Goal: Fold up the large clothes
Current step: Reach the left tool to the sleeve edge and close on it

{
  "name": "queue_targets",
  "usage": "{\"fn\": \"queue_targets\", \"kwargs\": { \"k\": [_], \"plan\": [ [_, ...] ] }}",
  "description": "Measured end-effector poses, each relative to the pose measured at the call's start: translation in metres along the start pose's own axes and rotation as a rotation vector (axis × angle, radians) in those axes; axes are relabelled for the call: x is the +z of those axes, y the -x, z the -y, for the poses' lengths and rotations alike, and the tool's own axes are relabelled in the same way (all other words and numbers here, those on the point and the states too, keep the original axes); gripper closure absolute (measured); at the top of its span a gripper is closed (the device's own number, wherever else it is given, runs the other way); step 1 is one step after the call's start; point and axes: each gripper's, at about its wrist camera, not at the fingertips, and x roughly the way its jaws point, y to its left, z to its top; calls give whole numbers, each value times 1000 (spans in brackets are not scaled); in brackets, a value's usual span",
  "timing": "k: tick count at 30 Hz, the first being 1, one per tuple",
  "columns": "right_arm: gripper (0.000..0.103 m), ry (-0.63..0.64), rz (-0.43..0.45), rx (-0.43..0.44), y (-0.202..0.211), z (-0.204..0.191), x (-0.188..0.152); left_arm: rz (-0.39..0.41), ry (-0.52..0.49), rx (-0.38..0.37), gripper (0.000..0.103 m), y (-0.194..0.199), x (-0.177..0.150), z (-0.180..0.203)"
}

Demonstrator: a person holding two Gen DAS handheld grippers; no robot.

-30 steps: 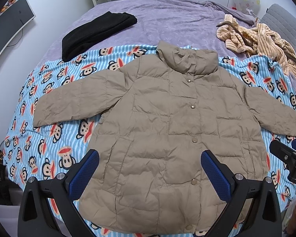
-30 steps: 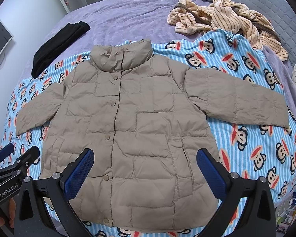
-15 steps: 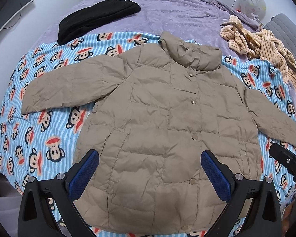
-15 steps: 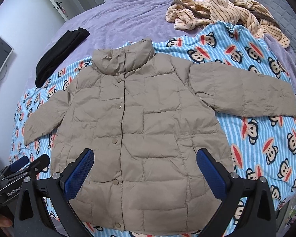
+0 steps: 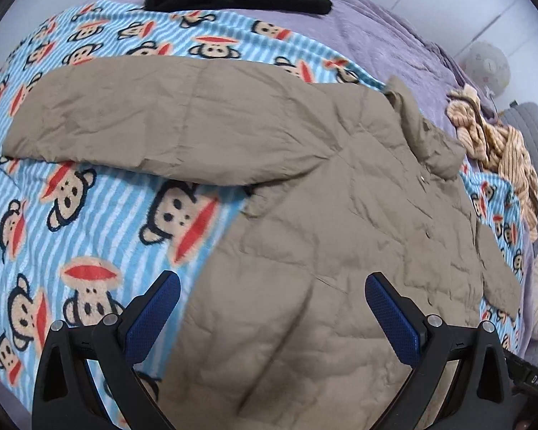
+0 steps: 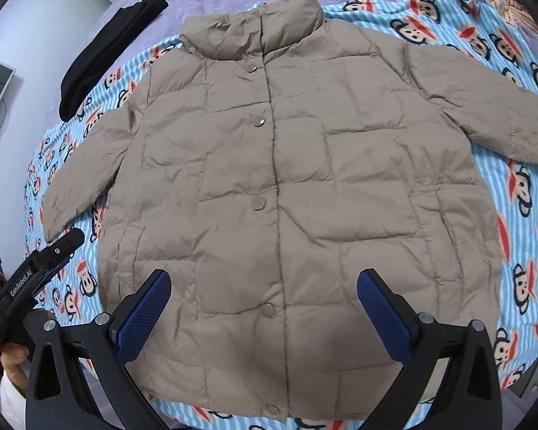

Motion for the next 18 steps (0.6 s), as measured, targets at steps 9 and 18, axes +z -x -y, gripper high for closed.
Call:
{"fn": "queue_targets", "kwargs": {
  "k": [9,18],
  "plan": [
    [0,68,-3,14,-64,-67,13,60,304,-111,0,-59,60,-130],
    [0,163,37,43,-100,-121,46,211,329,36,31,-74,147,-169]
  ]
}}
